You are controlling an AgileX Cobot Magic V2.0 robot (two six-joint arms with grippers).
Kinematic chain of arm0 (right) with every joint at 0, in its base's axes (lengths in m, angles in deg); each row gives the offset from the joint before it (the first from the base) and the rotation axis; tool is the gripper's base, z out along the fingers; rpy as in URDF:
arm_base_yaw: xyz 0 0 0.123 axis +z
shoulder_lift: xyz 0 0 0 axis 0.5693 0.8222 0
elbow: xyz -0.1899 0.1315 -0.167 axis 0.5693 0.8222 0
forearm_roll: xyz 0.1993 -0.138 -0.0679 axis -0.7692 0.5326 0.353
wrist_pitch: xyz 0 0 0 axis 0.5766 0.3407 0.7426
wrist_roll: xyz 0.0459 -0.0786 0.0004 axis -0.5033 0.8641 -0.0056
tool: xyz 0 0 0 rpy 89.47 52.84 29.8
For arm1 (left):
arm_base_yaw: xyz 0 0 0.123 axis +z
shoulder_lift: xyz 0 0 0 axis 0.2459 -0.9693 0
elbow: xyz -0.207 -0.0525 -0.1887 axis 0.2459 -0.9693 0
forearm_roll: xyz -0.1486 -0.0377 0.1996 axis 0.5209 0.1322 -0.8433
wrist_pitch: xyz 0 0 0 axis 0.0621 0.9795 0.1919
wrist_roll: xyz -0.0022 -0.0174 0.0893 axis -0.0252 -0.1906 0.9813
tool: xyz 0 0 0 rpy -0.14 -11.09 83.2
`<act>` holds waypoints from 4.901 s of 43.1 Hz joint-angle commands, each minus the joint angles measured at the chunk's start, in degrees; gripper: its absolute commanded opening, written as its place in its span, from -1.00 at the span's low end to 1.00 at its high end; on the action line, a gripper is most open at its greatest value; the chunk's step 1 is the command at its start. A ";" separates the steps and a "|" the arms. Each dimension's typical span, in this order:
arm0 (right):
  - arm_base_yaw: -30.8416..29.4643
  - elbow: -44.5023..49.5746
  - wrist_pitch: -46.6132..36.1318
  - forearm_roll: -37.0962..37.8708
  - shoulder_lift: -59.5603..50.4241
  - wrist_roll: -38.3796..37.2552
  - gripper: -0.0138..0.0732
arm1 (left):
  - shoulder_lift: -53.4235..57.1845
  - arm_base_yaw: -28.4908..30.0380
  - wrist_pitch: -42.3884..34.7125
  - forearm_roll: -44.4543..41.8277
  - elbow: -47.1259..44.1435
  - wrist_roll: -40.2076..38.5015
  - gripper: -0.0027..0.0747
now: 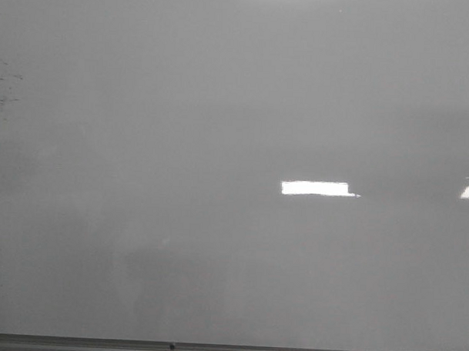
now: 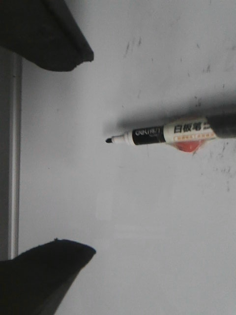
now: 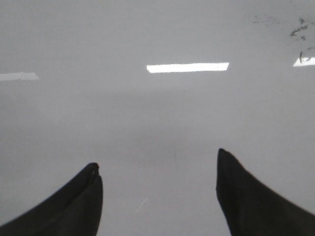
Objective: Write number 9 on whiteboard
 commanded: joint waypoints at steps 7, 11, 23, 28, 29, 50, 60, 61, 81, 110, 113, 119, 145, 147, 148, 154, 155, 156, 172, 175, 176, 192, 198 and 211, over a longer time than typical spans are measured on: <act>-0.14 -2.11 -4.16 0.03 1.06 0.27 0.51 | -16.07 -0.86 -19.79 0.81 6.50 -0.62 0.80; -0.14 -2.11 -4.16 0.03 1.06 0.27 0.51 | -20.14 -0.86 -22.69 0.81 7.43 -0.62 0.80; -0.14 -2.11 -4.16 0.03 1.06 0.27 0.51 | -27.90 -0.86 -31.74 0.15 7.72 -0.62 0.30; -0.14 -2.11 -4.16 0.03 1.06 0.27 0.51 | -28.96 -0.86 -32.30 0.15 7.72 -0.62 -0.04; -0.14 -2.11 -4.16 0.03 1.06 0.27 0.51 | -29.10 -0.86 -32.41 0.15 7.72 -0.62 -0.10; -0.14 -2.11 -4.21 0.03 1.06 0.27 0.51 | -22.33 -0.98 -18.76 0.15 8.66 -0.62 -0.98; -0.02 -5.99 -1.47 -2.41 4.61 2.40 0.51 | -10.18 -3.60 16.41 -0.01 18.06 6.58 -0.98; 0.02 -6.75 -0.82 -2.84 5.56 3.51 0.51 | -9.45 -4.07 19.27 -0.01 19.17 7.44 -0.98; 11.43 -26.28 24.63 -38.57 30.37 44.42 0.51 | -7.41 -20.03 55.00 9.58 31.86 38.15 -0.98; 36.62 -39.98 26.43 -58.84 58.82 65.52 0.50 | -7.41 -28.60 59.03 20.20 34.82 50.38 -0.98; 36.93 -40.06 26.20 -59.22 59.89 65.52 0.43 | -7.41 -28.60 58.83 20.20 34.82 50.38 -0.98; 36.93 -40.06 26.87 -59.53 60.50 65.52 -0.07 | -7.41 -28.60 58.43 20.20 34.82 50.38 -0.98; 31.51 -35.70 29.67 -56.40 58.15 63.06 -0.83 | -7.14 -27.91 55.85 20.07 34.82 42.35 0.39; 29.96 -33.67 29.08 -56.42 57.25 62.84 -0.83 | -6.60 -27.25 56.38 20.07 34.69 41.81 0.35; 28.87 -32.79 28.75 -56.42 56.62 62.82 -0.83 | -6.24 -26.99 56.38 20.07 34.50 41.81 0.33; 23.61 -27.50 23.41 -57.93 54.38 62.67 -0.83 | -1.44 -24.67 53.14 20.07 30.83 41.81 0.01; 23.03 -26.78 22.05 -58.91 54.25 62.67 -0.83 | -0.18 -24.25 52.48 20.07 29.69 41.81 -0.09; 22.33 -26.30 21.01 -60.42 54.12 62.67 -0.83 | 0.78 -23.85 51.48 20.07 28.43 41.81 -0.17; 21.79 -24.75 -3.09 -77.14 54.21 67.39 -0.84 | 14.79 -22.82 38.05 22.86 15.23 41.81 -0.98; 21.79 -25.72 -6.06 -77.41 54.64 67.90 -0.84 | 15.64 -22.82 37.79 22.86 15.15 41.81 -0.98; 21.79 -26.18 -6.60 -77.41 54.91 68.17 -0.84 | 15.73 -22.82 37.71 22.86 15.15 41.81 -0.98; 21.79 -33.98 -9.36 -78.19 67.58 68.71 -0.84 | 15.83 -22.82 37.71 22.86 15.15 41.81 -0.98; 21.79 -36.53 -9.16 -78.73 70.95 68.97 -0.84 | 15.83 -22.82 37.71 22.86 15.15 41.81 -0.98; 22.59 -43.30 -1.33 -78.54 79.89 68.97 -0.83 | 15.83 -22.82 37.71 22.86 15.15 41.81 -0.98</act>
